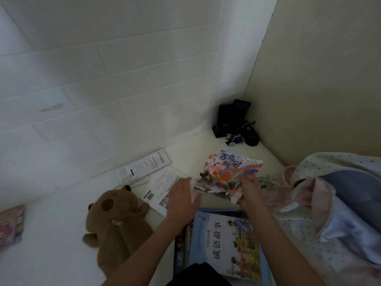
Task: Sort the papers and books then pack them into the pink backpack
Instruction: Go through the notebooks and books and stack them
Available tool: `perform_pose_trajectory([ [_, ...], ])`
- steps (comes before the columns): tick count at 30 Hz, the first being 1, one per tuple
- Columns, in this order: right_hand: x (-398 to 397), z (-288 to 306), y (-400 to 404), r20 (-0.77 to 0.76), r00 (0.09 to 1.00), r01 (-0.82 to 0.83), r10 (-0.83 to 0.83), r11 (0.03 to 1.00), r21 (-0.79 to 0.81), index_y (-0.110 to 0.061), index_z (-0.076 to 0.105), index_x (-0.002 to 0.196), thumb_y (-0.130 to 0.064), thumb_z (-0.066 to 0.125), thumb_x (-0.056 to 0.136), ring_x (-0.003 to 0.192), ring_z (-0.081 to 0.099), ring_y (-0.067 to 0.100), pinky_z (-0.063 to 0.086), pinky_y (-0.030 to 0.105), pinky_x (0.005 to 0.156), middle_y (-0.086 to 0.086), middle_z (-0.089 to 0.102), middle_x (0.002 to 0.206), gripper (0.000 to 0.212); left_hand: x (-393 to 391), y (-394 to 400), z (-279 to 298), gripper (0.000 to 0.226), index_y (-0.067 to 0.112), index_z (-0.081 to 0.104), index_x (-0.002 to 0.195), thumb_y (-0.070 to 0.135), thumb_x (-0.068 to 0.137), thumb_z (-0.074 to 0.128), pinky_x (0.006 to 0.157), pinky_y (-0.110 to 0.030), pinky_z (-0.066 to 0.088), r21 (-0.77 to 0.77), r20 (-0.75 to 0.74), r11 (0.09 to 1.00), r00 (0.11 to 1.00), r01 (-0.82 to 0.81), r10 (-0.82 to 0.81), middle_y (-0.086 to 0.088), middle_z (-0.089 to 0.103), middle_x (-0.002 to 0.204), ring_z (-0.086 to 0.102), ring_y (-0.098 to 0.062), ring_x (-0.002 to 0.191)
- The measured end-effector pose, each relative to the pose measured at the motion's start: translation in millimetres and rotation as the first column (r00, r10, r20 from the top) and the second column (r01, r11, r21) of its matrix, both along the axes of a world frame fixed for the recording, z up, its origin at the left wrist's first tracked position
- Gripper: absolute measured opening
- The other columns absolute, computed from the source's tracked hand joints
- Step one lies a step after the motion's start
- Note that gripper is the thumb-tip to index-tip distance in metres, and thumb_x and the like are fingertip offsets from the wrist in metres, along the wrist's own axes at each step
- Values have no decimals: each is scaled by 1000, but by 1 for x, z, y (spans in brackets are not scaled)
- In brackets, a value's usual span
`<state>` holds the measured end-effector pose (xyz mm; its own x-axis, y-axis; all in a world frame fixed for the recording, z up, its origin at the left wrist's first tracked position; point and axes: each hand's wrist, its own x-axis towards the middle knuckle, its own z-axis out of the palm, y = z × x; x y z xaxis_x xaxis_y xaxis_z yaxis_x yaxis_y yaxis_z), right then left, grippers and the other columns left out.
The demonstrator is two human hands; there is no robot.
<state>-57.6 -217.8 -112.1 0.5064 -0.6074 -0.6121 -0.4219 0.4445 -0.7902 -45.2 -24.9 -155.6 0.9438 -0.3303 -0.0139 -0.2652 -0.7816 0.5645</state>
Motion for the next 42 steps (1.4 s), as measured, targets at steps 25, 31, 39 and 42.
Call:
perform_pose_trajectory([
  [25, -16, -31, -20, -113, 990, -91, 88, 995, -28, -4, 50, 123, -24, 55, 95, 110, 55, 38, 43, 54, 101, 22, 58, 115, 35, 49, 47, 45, 12, 19, 53, 90, 10, 95, 48, 64, -24, 41, -280, 223, 942, 942, -183, 249, 2, 60, 81, 57, -16, 73],
  [31, -15, -26, -15, -52, 975, -223, 218, 967, -122, -13, 58, 97, -28, 58, 93, 94, 56, 28, 46, 40, 86, 12, 60, 101, 16, 88, 39, 90, 9, 14, 45, 88, 17, 96, 48, 58, -11, 38, -565, 54, 790, 944, -240, 325, 7, 51, 70, 50, -1, 62],
  [39, -17, 4, -2, 190, 876, -450, 443, 893, -8, -7, 59, 106, -28, 57, 92, 101, 57, 33, 42, 48, 98, 19, 61, 101, 25, 76, 21, 61, 20, 20, 45, 104, 15, 91, 58, 63, -30, 56, -572, -493, 611, 824, -548, 277, -5, 61, 97, 64, -19, 79],
  [42, -16, 13, 5, 205, 861, -475, 466, 880, -4, -8, 56, 125, -32, 53, 94, 121, 52, 38, 33, 54, 110, 25, 59, 124, 39, 72, 19, 55, 22, 21, 43, 106, 21, 90, 59, 76, -41, 57, -532, -519, 605, 793, -592, 319, -10, 61, 106, 65, -25, 89],
])
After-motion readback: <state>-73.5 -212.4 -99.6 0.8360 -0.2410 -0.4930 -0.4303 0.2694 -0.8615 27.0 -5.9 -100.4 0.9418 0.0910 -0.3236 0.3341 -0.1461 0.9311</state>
